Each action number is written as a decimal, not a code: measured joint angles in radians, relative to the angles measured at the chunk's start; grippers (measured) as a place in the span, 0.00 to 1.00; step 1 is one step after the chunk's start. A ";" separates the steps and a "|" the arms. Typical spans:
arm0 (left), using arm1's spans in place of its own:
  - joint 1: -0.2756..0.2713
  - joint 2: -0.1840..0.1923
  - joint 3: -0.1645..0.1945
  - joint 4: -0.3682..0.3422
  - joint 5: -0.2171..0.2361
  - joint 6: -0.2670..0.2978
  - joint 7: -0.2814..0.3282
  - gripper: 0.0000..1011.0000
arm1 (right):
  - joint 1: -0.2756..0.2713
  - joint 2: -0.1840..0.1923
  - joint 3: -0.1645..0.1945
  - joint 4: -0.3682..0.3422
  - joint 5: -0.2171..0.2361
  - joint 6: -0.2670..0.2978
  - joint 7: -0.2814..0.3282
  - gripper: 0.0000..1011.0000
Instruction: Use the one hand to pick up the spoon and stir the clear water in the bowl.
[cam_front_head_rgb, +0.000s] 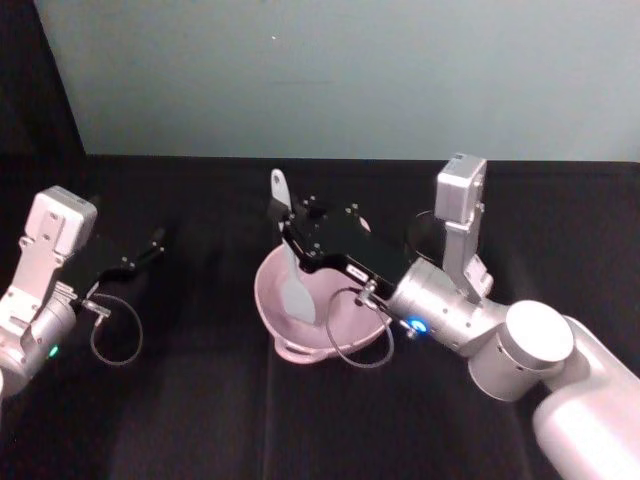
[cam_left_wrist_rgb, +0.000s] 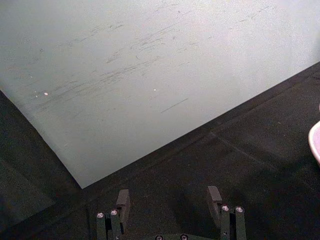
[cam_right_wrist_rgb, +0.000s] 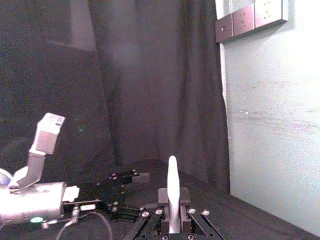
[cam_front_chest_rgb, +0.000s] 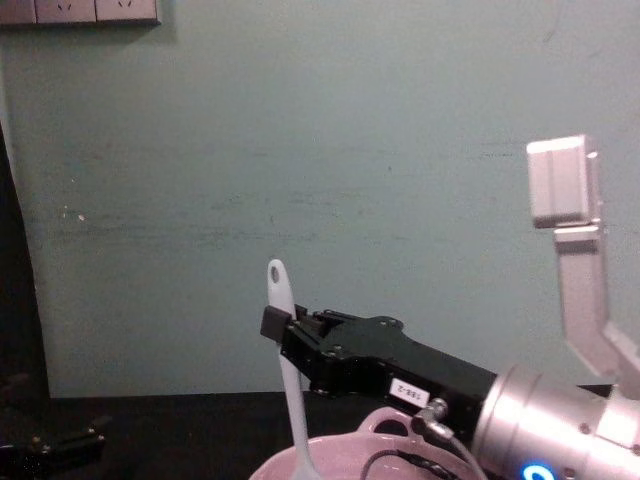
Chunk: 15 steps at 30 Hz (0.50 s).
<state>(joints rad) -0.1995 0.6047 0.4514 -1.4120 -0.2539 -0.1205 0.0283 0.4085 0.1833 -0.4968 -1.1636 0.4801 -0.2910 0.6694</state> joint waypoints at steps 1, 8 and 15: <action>0.000 0.000 0.000 0.000 0.000 0.000 0.000 1.00 | 0.007 -0.006 -0.002 0.012 -0.005 -0.008 -0.002 0.13; 0.000 0.000 0.000 0.000 0.000 0.000 0.000 1.00 | 0.078 -0.065 0.001 0.157 -0.059 -0.094 -0.046 0.13; 0.000 0.000 0.000 0.000 0.000 0.000 0.000 1.00 | 0.120 -0.088 0.030 0.241 -0.099 -0.155 -0.084 0.13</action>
<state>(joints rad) -0.1995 0.6046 0.4514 -1.4120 -0.2539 -0.1205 0.0283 0.5281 0.0958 -0.4670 -0.9226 0.3806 -0.4461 0.5853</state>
